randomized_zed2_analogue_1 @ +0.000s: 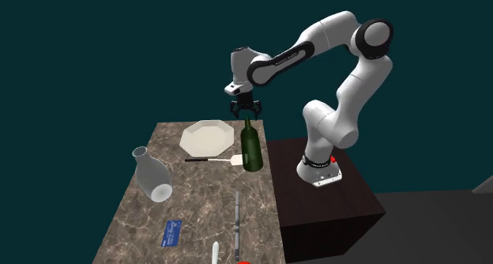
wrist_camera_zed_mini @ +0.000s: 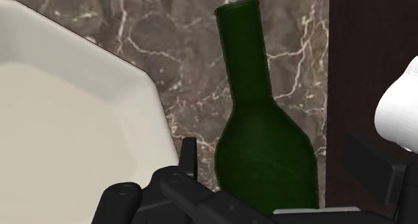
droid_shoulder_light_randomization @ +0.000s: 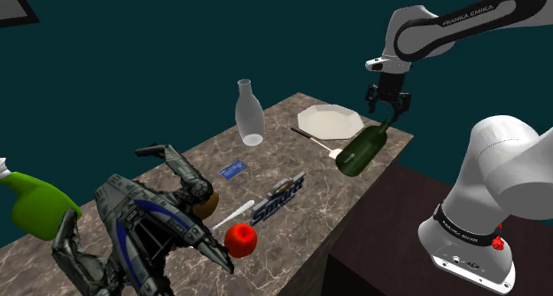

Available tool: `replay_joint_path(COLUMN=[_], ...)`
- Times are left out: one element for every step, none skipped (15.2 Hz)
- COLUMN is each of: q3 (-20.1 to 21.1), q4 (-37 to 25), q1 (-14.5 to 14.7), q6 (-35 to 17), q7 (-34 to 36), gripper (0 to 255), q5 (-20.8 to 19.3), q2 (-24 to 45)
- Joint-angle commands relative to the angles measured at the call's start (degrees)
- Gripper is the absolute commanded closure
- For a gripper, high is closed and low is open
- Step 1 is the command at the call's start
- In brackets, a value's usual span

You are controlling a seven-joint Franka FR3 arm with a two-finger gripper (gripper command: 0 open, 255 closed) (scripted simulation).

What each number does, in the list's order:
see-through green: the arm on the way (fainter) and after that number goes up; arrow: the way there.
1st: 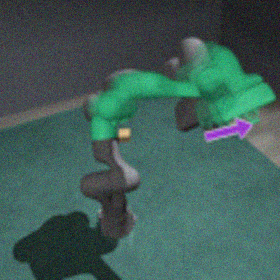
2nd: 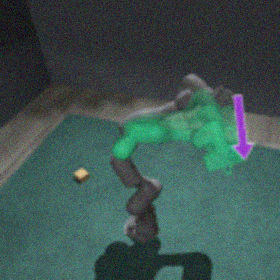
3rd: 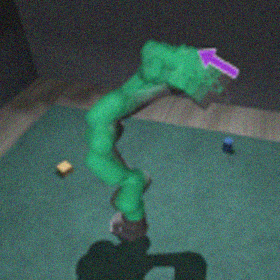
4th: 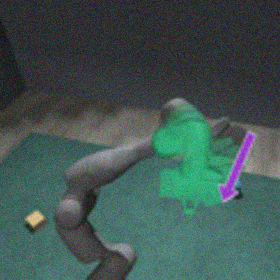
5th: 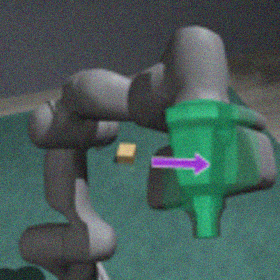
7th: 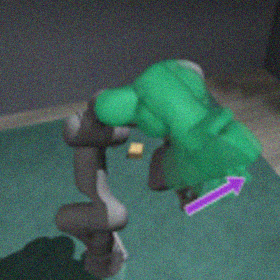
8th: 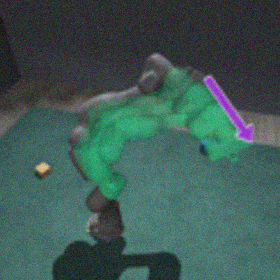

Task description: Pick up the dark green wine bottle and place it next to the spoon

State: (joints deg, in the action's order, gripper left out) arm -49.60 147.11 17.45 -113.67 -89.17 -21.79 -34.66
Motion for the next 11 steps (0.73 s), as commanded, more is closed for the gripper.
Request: replay_joint_path(q3=[-5.7, -6.5, -7.0, -7.4, -7.9, -8.4, -8.9, -9.5, -10.4, -10.4, -10.4], q4=[-1.6, -1.8, -1.2, -0.7, -0.2, 0.3, 0.7, 1.2, 1.9, 1.9, 1.9], q1=[4.5, 5.1, 5.3, 5.5, 5.7, 6.0, 6.3, 6.6, 7.1, 7.1, 7.1], q6=[-3.3, -3.6, -4.5, -5.5, -6.4, -7.3, -8.3, -9.3, -10.8, -10.8, -10.8], q7=[-8.5, -9.5, -9.6, -9.6, -9.7, -9.8, -10.0, -10.1, -10.3, -10.3, -10.3], gripper=[0, 0, 0, 0, 0, 0, 0, 0, 0, 0, 0], q5=[-0.1, -0.1, -0.1, -0.2, -0.2, -0.2, -0.2, -0.1, 0.0, 0.0, 0.0], q2=[4.6, 5.1, 5.5, 6.0, 6.4, 6.9, 7.4, 7.9, 8.8, 8.8, 8.8])
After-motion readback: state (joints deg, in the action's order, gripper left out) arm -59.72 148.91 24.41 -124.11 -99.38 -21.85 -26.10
